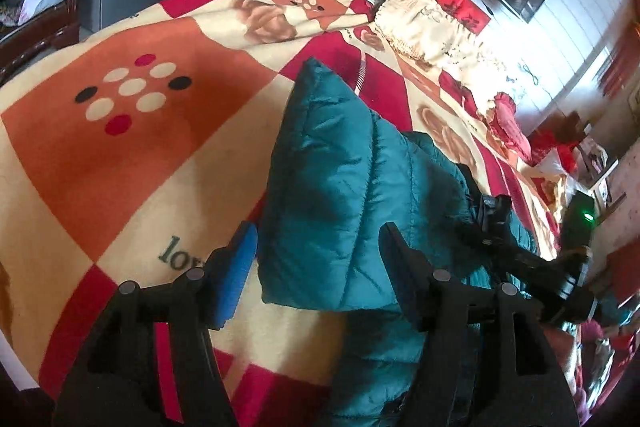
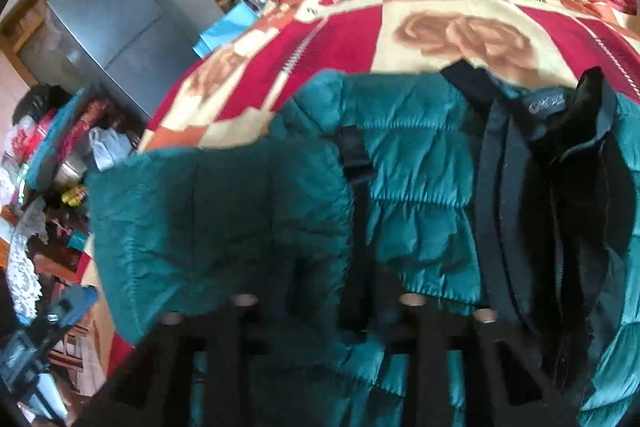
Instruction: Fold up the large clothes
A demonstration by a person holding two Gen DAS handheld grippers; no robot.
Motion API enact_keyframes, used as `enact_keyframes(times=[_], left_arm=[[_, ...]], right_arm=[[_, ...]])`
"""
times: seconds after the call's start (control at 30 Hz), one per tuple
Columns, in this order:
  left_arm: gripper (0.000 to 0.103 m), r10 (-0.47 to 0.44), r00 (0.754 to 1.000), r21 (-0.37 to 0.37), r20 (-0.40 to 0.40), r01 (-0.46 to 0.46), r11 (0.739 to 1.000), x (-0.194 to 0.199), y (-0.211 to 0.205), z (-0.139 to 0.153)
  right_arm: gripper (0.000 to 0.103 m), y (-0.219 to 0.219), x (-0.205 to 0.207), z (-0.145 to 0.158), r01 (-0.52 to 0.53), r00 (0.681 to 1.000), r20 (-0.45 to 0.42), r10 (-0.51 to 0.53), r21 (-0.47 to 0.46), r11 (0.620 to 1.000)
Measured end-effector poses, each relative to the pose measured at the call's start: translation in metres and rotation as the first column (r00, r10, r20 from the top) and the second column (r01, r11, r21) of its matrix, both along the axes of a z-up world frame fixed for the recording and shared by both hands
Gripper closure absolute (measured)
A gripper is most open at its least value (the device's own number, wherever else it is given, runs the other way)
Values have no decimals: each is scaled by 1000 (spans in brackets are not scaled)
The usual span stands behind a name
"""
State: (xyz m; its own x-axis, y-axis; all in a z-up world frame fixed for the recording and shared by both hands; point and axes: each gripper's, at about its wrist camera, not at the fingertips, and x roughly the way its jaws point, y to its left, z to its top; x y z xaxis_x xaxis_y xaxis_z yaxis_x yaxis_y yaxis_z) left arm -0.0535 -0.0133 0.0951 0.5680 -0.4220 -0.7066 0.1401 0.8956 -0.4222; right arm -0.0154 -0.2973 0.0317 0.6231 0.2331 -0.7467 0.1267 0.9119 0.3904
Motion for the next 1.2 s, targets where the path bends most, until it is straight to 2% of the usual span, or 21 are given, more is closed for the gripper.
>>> enact_keyframes(times=[0.07, 0.1, 0.3, 0.4, 0.47, 0.53, 0.57, 0.77, 0.8, 0.83, 0.87, 0.9, 0.93, 1.0, 1.1, 1.2], left_arm=[[40, 7, 1000, -10, 7, -7, 1000, -1, -1, 1], [40, 6, 1000, -13, 10, -6, 1000, -2, -3, 1], [40, -7, 1000, -15, 7, 7, 1000, -4, -12, 2], [40, -6, 1000, -28, 5, 6, 1000, -5, -13, 3], [40, -6, 1000, -30, 6, 7, 1000, -6, -13, 4], [40, -8, 1000, -26, 10, 9, 1000, -7, -12, 6], [40, -8, 1000, -26, 15, 8, 1000, -8, -10, 8], [40, 44, 999, -24, 25, -43, 999, -4, 8, 9], [40, 46, 999, -26, 16, -46, 999, -4, 11, 6], [40, 46, 999, -28, 4, -46, 999, -2, 12, 4], [40, 44, 999, -25, -4, -44, 999, -2, 13, 1], [40, 44, 999, -23, -5, -44, 999, -2, 15, 0], [40, 47, 999, -21, -5, -47, 999, -2, 15, -1], [40, 57, 998, -24, -8, -57, 998, -2, 17, -4], [40, 61, 998, -43, -18, -61, 997, -2, 15, -5], [40, 42, 999, -32, -9, -42, 999, -5, 6, -4]], right_arm=[[92, -8, -11, 13, 28, 999, 41, -27, -3, 1000], [98, -20, -21, 23, 69, 995, 70, -68, -5, 998], [100, -76, -71, 64, 209, 967, 159, -198, -51, 977], [98, -81, -77, 65, 156, 981, 123, -149, -53, 986], [81, -75, -75, 55, 124, 991, 55, -123, -27, 992], [27, -63, -67, 45, 92, 995, 44, -93, 15, 996], [23, -54, -61, 40, 79, 996, 43, -81, 30, 996], [24, 5, -13, 10, -43, 999, -13, 44, 22, 999], [31, 11, -7, 2, -50, 998, -25, 51, 23, 998], [51, 17, 1, -5, -56, 998, -39, 57, 28, 998], [61, 20, 4, -10, -57, 997, -43, 58, 29, 998], [77, 21, 6, -11, -48, 998, -40, 49, 21, 999], [81, 20, 5, -9, -42, 999, -27, 42, 23, 999], [83, 14, -6, 7, -28, 999, 38, 28, 12, 1000], [84, -5, -31, 41, 18, 992, 124, -10, -65, 998], [84, -40, -61, 71, 113, 979, 181, -93, -105, 988]])
